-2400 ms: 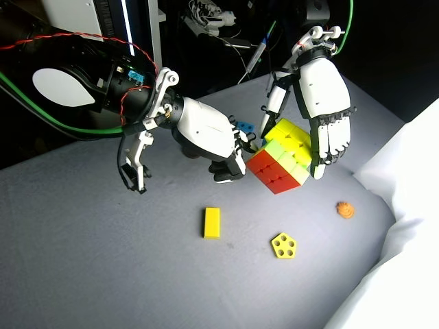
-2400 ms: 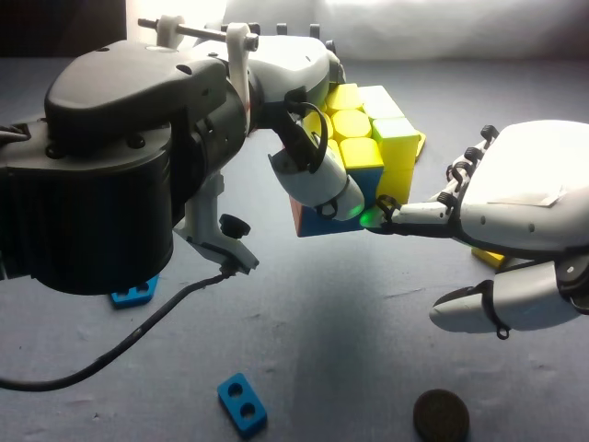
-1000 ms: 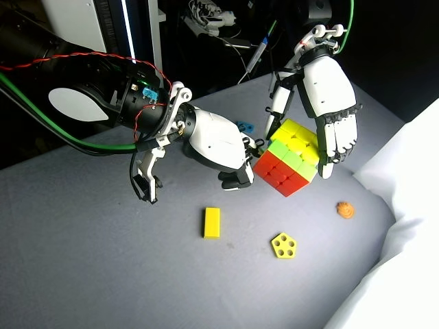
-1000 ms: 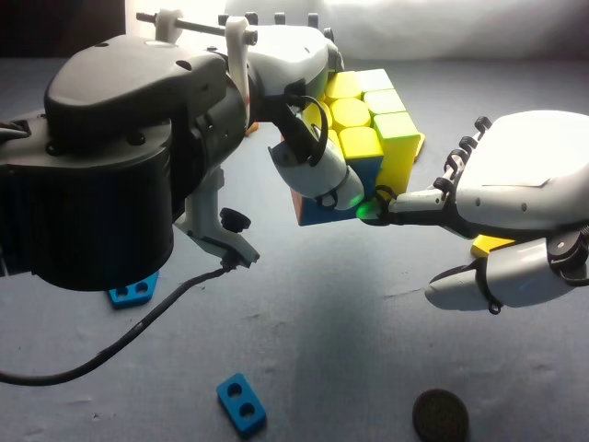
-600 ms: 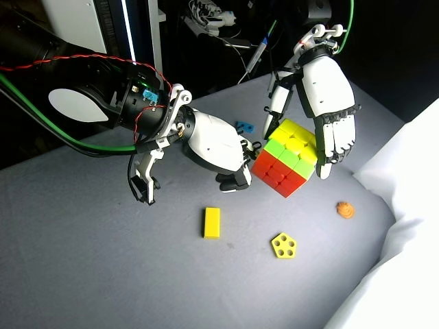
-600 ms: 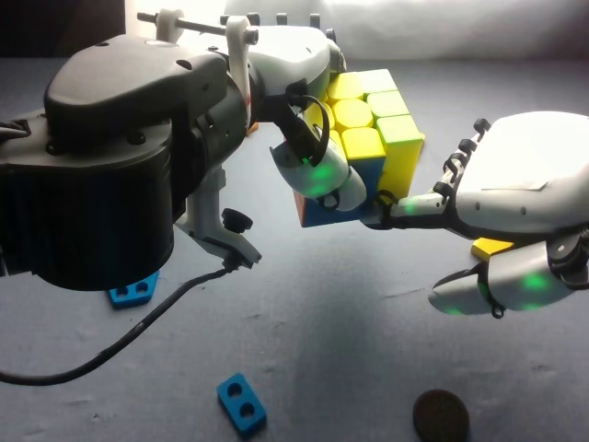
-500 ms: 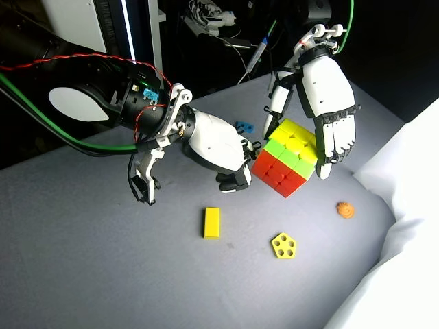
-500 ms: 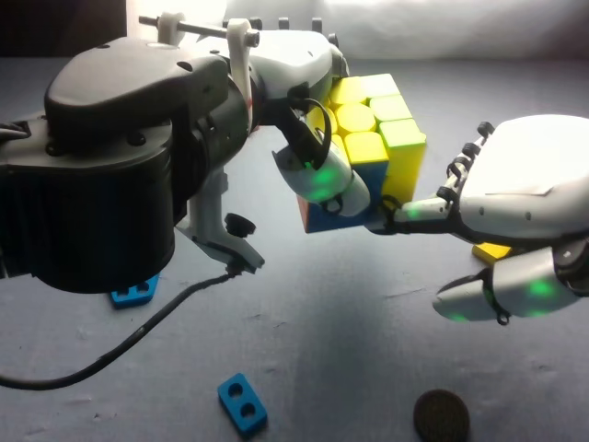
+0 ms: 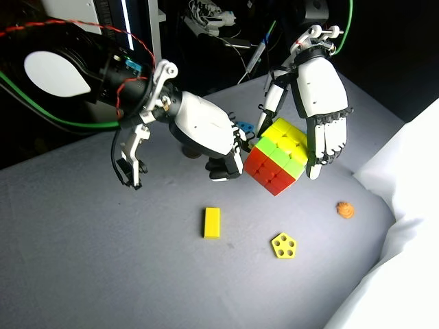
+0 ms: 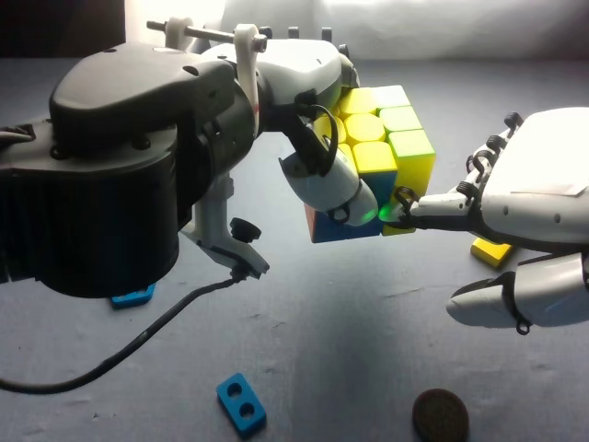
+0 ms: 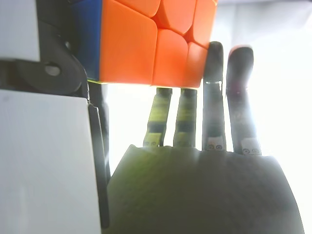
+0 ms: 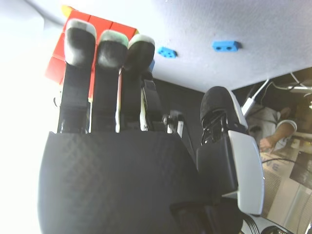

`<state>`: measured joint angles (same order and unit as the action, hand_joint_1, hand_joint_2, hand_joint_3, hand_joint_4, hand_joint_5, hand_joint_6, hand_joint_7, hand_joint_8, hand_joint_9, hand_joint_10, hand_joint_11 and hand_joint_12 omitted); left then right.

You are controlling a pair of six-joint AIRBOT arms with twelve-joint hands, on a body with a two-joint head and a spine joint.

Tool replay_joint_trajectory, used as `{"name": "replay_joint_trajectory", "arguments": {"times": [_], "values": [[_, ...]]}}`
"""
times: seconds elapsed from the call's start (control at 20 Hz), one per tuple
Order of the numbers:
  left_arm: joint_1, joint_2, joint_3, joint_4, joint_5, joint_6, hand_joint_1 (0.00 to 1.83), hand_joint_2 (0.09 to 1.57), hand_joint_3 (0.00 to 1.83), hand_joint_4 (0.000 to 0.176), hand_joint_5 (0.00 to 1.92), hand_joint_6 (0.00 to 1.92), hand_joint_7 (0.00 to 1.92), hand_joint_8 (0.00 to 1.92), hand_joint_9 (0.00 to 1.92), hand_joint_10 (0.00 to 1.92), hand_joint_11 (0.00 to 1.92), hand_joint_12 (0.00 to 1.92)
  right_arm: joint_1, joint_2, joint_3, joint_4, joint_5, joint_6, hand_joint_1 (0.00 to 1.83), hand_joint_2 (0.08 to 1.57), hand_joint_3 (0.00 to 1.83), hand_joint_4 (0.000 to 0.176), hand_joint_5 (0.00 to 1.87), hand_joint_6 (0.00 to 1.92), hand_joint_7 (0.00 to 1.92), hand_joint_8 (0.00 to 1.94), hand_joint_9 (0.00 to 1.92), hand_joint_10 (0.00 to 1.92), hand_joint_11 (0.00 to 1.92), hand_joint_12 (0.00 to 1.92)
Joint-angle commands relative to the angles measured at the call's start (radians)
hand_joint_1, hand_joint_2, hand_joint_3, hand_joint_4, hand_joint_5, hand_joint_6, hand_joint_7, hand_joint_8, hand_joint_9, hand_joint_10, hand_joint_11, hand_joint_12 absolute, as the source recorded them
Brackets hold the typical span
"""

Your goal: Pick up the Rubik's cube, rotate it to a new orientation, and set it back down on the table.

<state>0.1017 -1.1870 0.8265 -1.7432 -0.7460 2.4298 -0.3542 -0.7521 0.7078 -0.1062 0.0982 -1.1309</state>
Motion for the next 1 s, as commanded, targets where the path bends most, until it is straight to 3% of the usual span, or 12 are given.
{"name": "replay_joint_trajectory", "arguments": {"times": [0.0,0.1,0.2,0.25,0.3,0.45,0.65,0.7,0.8,0.85,0.9,0.95], "values": [[-0.015,0.006,-0.005,0.068,0.012,-0.009,1.09,1.25,0.00,0.000,0.70,1.39,0.34,1.54,0.36,1.58,0.29,1.73,0.024,0.012,-0.007,0.003,0.084,0.020,0.00,1.27,0.00,0.000,0.14,0.00,0.61,1.69,0.68,1.92,0.55,1.92],[-0.015,0.006,-0.006,0.068,0.010,-0.009,1.09,1.33,0.01,0.000,0.61,1.45,0.50,1.74,0.34,1.63,0.29,1.75,0.061,0.038,-0.027,-0.068,0.078,0.110,0.00,1.27,0.00,0.000,0.14,0.00,0.62,1.72,0.73,1.92,0.62,1.92],[-0.015,0.006,-0.006,0.068,0.009,-0.009,1.06,1.29,0.00,0.000,0.64,1.48,0.30,1.59,0.31,1.61,0.24,1.77,0.083,0.062,-0.026,-0.449,0.123,0.523,0.00,1.26,0.00,0.000,0.14,0.00,0.66,1.67,0.72,1.92,0.61,1.92],[-0.015,0.006,-0.006,0.068,0.008,-0.009,1.08,1.34,0.01,0.000,0.58,1.49,0.51,1.74,0.33,1.60,0.26,1.76,0.096,0.076,-0.027,-0.571,0.151,0.656,0.00,1.27,0.00,0.000,0.13,0.00,0.63,1.70,0.69,1.92,0.57,1.92],[-0.015,0.006,-0.006,0.068,0.008,-0.009,1.08,1.28,0.00,0.000,0.67,1.42,0.38,1.58,0.35,1.58,0.26,1.74,0.112,0.086,-0.028,-0.610,0.152,0.709,0.00,1.27,0.00,0.000,0.14,0.01,0.64,1.70,0.72,1.92,0.59,1.92],[-0.015,0.006,-0.007,0.068,0.008,-0.009,1.10,1.34,0.00,0.000,0.59,1.44,0.58,1.77,0.34,1.59,0.26,1.75,0.137,0.105,-0.027,-0.611,0.155,0.715,0.00,1.27,0.00,0.000,0.16,0.01,0.64,1.70,0.73,1.92,0.63,1.92],[-0.015,0.007,-0.007,0.068,0.007,-0.009,1.11,1.33,0.00,0.000,0.61,1.41,0.60,1.73,0.37,1.56,0.30,1.70,0.171,0.123,-0.009,-0.611,0.180,0.738,0.00,1.27,0.00,0.000,0.18,0.01,0.66,1.69,0.73,1.92,0.64,1.92],[-0.015,0.007,-0.007,0.068,0.007,-0.009,1.08,1.28,0.00,0.000,0.66,1.43,0.38,1.60,0.36,1.57,0.29,1.71,0.179,0.123,-0.003,-0.611,0.180,0.739,0.00,1.27,0.00,0.000,0.18,0.01,0.55,1.66,0.60,1.92,0.56,1.92],[-0.015,0.007,-0.008,0.068,0.007,-0.009,1.10,1.33,0.00,0.000,0.61,1.43,0.56,1.76,0.37,1.59,0.30,1.72,0.180,0.123,0.010,-0.611,0.169,0.739,0.00,1.28,0.00,0.000,0.16,0.00,0.41,1.41,0.42,1.86,0.47,1.92],[-0.015,0.007,-0.008,0.068,0.007,-0.009,1.08,1.28,0.00,0.000,0.67,1.42,0.37,1.61,0.36,1.59,0.29,1.71,0.178,0.123,0.016,-0.611,0.153,0.738,0.00,1.26,0.00,0.000,0.17,0.01,0.39,1.13,0.34,1.69,0.32,1.92],[-0.014,0.007,-0.008,0.068,0.007,-0.009,1.11,1.31,0.00,0.000,0.63,1.39,0.55,1.72,0.36,1.59,0.28,1.72,0.176,0.122,0.020,-0.611,0.142,0.738,0.00,1.26,0.00,0.000,0.19,0.01,0.41,0.88,0.31,1.54,0.21,1.92],[-0.011,0.007,-0.008,0.068,0.007,-0.009,1.08,1.28,0.00,0.000,0.66,1.43,0.37,1.61,0.35,1.58,0.29,1.71,0.175,0.121,0.023,-0.611,0.140,0.738,0.00,1.25,0.00,0.000,0.21,0.01,0.35,0.44,0.19,1.10,0.04,1.77]]}}
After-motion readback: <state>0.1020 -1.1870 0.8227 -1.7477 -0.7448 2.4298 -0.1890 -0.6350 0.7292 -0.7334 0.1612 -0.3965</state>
